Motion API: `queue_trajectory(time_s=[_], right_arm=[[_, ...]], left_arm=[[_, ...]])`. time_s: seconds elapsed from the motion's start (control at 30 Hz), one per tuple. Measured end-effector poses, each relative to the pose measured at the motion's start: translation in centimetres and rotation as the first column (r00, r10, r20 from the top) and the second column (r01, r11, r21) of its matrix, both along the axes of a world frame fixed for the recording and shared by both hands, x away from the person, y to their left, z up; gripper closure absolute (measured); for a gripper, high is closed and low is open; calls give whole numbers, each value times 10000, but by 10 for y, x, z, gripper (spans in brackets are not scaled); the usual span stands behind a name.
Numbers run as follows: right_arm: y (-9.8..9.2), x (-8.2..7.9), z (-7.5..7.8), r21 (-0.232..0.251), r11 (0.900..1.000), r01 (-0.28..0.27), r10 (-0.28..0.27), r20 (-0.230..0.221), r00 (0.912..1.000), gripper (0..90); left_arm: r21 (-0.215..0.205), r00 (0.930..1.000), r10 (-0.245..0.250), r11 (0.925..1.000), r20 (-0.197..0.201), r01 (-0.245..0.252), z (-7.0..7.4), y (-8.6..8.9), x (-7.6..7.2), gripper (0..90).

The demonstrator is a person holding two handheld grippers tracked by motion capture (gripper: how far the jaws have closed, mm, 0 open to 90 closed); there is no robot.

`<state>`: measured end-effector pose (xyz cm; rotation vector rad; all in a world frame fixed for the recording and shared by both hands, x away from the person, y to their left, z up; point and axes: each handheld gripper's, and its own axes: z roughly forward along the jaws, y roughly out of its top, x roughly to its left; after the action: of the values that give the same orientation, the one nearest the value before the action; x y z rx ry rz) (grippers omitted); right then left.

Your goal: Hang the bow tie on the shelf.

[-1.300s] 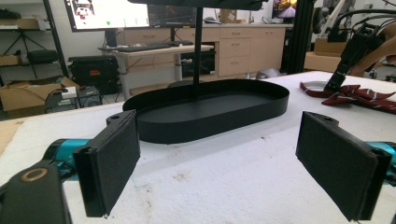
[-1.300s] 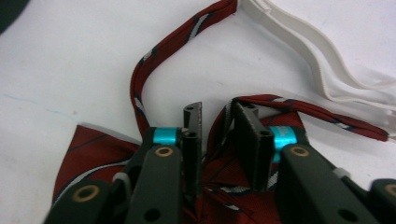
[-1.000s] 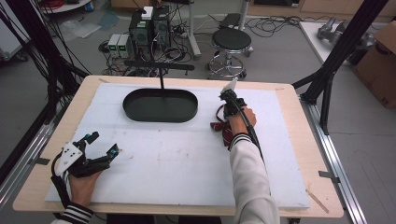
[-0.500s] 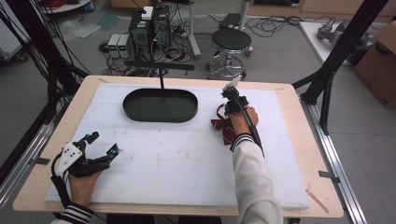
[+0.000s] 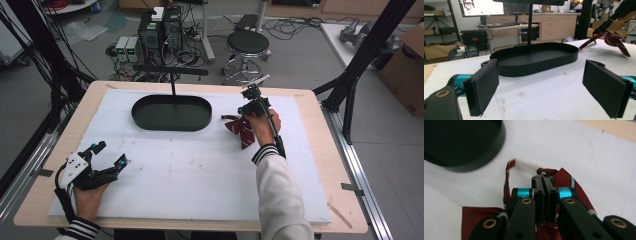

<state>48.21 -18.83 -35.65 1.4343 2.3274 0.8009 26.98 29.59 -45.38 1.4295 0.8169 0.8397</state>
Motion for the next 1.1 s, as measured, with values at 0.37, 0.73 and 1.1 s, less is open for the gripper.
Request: queue_trajectory(time_s=[0.37, 0.73, 1.1], right_arm=[[-5, -15, 19, 1340, 9872, -862, 654, 1527, 9861, 886], [6, -31, 41, 1788, 9656, -1888, 1242, 3208, 9390, 886], [24, -34, 63, 2116, 9438, -2538, 1606, 3776, 9120, 886]], left_arm=[[6, 10000, 6, 10000, -1, -6, 0, 0, 0, 141], [16, 10000, 12, 10000, 4, -12, 0, 0, 0, 141], [20, 10000, 18, 10000, 0, -18, 0, 0, 0, 141]])
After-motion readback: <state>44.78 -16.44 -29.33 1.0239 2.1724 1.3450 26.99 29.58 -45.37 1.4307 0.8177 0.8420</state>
